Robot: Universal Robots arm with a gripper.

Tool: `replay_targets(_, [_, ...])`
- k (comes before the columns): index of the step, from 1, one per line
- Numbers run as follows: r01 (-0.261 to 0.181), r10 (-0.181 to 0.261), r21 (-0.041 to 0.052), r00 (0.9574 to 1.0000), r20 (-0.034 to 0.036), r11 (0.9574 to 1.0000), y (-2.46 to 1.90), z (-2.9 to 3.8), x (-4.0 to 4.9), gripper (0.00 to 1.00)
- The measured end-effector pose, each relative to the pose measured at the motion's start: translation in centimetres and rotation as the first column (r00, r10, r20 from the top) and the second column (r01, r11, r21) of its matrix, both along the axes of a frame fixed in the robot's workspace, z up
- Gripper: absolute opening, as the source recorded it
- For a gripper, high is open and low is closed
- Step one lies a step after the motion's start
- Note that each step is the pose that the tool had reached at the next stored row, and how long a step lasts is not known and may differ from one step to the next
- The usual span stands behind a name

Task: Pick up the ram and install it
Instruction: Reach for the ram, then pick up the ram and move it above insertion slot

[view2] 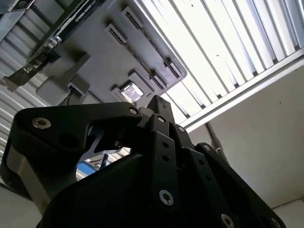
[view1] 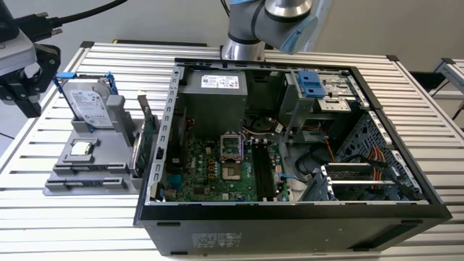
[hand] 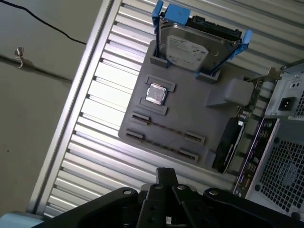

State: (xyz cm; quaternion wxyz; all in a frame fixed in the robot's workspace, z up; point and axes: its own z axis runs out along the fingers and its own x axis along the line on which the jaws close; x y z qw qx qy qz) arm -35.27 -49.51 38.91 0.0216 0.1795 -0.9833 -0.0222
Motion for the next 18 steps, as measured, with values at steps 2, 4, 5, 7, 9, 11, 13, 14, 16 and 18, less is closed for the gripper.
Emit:
replay_targets(2, [-0.017,0.017,0.0,0.9999,0.0,0.9999,0.0,0.0,0.0,0.0])
replay_targets(4, [-0.034,0.034,0.0,0.9994,0.0,0.9994,0.0,0.0,0.0,0.0])
replay_targets(5, [-0.042,0.042,0.0,0.9991,0.0,0.9991,0.0,0.0,0.0,0.0])
replay_targets(7, [-0.058,0.058,0.0,0.9983,0.0,0.9983,0.0,0.0,0.01,0.0])
replay_targets(9, [-0.074,0.074,0.0,0.9973,0.0001,0.9973,0.0,0.0,0.0,0.0])
replay_targets(11, [-0.09,0.09,0.0,0.996,0.0,0.996,0.0,0.0,0.0,0.0])
replay_targets(13, [-0.107,0.107,0.0,0.9943,0.0,0.9943,0.0,0.0,0.0,0.0])
replay_targets(14, [-0.115,0.115,0.0,0.9933,0.0,0.9933,0.0,0.0,0.0,0.0])
replay_targets(16, [-0.134,0.134,0.0,0.991,0.0,0.991,0.0,0.0,0.0,0.0])
replay_targets(18, [-0.154,0.154,0.0,0.988,0.0,0.988,0.0,0.0,0.0,0.0])
